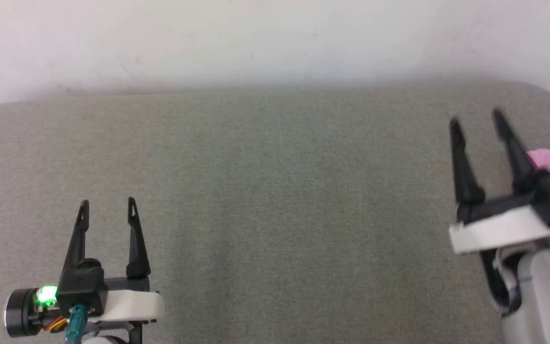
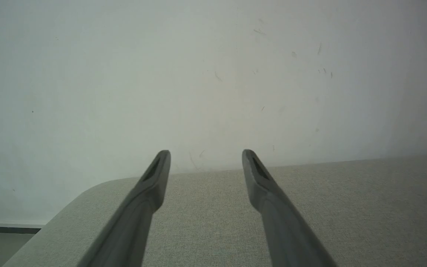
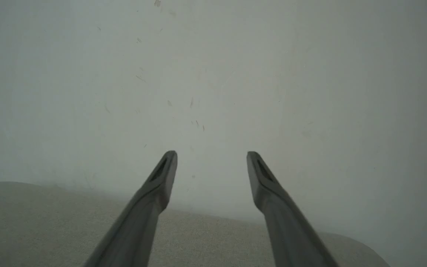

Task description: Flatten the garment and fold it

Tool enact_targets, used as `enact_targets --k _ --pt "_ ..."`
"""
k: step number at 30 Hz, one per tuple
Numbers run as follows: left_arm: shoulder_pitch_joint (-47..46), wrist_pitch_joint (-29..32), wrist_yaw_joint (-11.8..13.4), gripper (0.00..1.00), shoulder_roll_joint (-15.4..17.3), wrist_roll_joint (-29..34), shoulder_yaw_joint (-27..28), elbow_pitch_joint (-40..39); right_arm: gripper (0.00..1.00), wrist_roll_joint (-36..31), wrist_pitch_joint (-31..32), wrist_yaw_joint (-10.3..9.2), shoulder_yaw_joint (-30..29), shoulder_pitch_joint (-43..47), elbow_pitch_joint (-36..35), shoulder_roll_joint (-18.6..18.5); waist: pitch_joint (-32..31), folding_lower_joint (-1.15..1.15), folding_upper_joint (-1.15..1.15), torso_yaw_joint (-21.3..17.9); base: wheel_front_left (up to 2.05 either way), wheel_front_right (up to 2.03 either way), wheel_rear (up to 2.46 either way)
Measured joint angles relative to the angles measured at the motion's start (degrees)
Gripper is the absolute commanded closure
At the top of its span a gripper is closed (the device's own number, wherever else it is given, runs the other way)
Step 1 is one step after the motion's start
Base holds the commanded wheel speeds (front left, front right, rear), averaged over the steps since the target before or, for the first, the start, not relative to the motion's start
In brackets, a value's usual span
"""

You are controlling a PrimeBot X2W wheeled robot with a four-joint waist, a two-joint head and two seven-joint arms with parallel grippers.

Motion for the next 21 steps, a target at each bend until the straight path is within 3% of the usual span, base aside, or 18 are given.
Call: enact_targets --k 7,19,20,21 --pt "1.38 0.0 -1.07 0.0 -0.27 0.53 -1.67 0.49 0.0 1.0 0.0 -0.01 -2.66 11.1 -1.72 3.6 -2.53 0.0 0.0 1.98 0.0 0.0 0.0" --pt "1.8 0.0 -2.49 0.0 -0.68 0.59 -2.74 1.98 0.0 0.88 0.0 -0.01 -3.58 18.83 -5.91 4.48 -3.59 0.01 0.0 2.66 0.0 0.0 0.0" --pt "1.8 0.02 -2.53 1.0 -0.77 0.43 -2.63 1.97 1.0 0.96 0.02 -0.01 -3.53 18.81 -6.01 4.48 -3.52 0.01 0.0 2.63 0.0 0.0 0.0" --pt "1.79 0.08 -2.52 1.0 -0.74 0.43 -2.7 1.96 1.0 0.94 0.07 0.0 -3.53 18.81 -5.97 4.44 -3.52 0.01 0.0 2.62 0.0 0.0 0.0"
